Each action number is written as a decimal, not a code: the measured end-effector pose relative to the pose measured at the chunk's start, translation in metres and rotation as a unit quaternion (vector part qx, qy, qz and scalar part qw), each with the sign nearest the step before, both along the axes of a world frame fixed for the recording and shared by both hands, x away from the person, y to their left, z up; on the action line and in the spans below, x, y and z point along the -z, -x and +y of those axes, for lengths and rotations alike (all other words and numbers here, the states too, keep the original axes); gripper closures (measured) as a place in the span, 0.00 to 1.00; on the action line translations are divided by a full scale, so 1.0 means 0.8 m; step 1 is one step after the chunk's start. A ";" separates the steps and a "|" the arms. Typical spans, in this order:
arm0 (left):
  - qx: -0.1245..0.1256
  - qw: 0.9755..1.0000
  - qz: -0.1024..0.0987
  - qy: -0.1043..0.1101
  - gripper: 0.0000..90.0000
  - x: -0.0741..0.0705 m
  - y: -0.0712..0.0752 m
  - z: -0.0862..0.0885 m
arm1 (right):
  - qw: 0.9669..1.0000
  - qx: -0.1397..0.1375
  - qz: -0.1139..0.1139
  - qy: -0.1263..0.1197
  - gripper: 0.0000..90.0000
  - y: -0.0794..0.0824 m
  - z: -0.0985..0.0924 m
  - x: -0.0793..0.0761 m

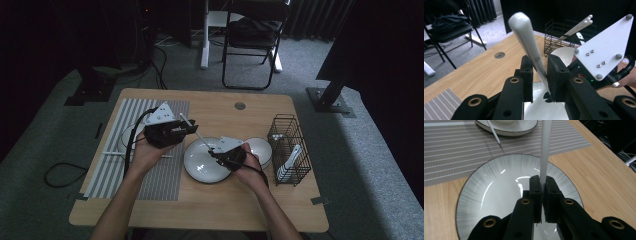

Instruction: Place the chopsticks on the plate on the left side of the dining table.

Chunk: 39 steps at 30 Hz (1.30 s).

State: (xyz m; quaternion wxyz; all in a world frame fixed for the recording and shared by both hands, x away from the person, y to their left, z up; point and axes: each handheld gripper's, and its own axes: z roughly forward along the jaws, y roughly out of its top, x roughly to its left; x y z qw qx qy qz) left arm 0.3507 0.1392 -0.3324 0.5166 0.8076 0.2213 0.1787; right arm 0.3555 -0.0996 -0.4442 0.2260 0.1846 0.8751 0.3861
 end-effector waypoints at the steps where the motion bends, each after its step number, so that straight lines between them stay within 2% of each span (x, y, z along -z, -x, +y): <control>1: 0.000 1.000 0.000 0.000 0.83 0.000 0.000 0.000 | 1.000 0.000 0.001 -0.004 0.96 0.001 -0.001 0.000; 2: -0.008 1.000 -0.009 -0.008 0.82 0.000 0.003 0.001 | 1.000 -0.001 0.000 -0.005 0.96 0.001 -0.001 -0.001; 6: -0.019 1.000 -0.020 -0.006 0.84 0.000 0.007 0.003 | 1.000 0.003 -0.005 -0.012 0.96 0.002 -0.003 -0.002; 7: -0.020 1.000 -0.022 -0.001 0.85 0.000 0.010 0.006 | 1.000 0.006 -0.001 -0.026 0.96 0.001 -0.006 -0.004; 8: -0.020 1.000 -0.022 -0.001 0.88 0.000 0.010 0.006 | 1.000 0.008 0.000 -0.029 0.96 0.001 -0.007 -0.004; 11: -0.020 0.999 -0.029 -0.003 0.92 0.000 0.014 0.006 | 1.000 0.015 0.007 -0.023 0.96 -0.001 -0.009 -0.001; 16: -0.002 0.999 -0.045 -0.011 0.94 -0.003 0.020 -0.009 | 1.000 0.021 0.018 -0.010 0.96 -0.001 -0.003 0.005; 17: -0.002 0.999 -0.045 -0.011 0.94 -0.003 0.020 -0.009 | 1.000 0.021 0.018 -0.010 0.96 -0.001 -0.003 0.005; 18: -0.008 0.998 -0.050 -0.023 0.94 -0.003 0.018 -0.016 | 1.000 0.019 0.018 -0.009 0.96 0.000 0.000 0.006; 20: -0.016 0.998 -0.051 -0.031 0.94 0.000 0.013 -0.018 | 1.000 0.016 0.018 -0.011 0.96 0.002 0.001 0.006; 23: -0.028 0.998 -0.046 -0.032 0.95 0.005 0.007 -0.015 | 1.000 0.008 0.011 -0.010 0.97 0.008 0.001 0.002; 25: -0.043 0.997 -0.049 -0.042 0.94 0.008 0.004 -0.011 | 1.000 0.007 0.006 -0.010 0.97 0.011 -0.002 0.000; 26: -0.043 0.997 -0.049 -0.042 0.93 0.008 0.004 -0.011 | 1.000 0.006 0.005 -0.011 0.97 0.013 -0.004 -0.001; 29: -0.068 0.995 -0.039 -0.058 0.92 0.020 -0.004 -0.002 | 1.000 0.005 0.005 -0.019 0.97 0.017 -0.008 -0.004; 33: -0.075 0.994 -0.033 -0.066 0.92 0.027 -0.009 0.001 | 1.000 0.001 0.001 -0.021 0.97 0.020 -0.011 -0.006; 35: -0.084 0.994 -0.011 -0.070 0.91 0.045 -0.018 0.008 | 1.000 -0.005 0.004 -0.015 0.97 0.023 -0.010 -0.007; 39: -0.085 0.994 -0.003 -0.066 0.89 0.050 -0.018 0.011 | 1.000 -0.012 0.009 -0.008 0.97 0.024 -0.007 -0.005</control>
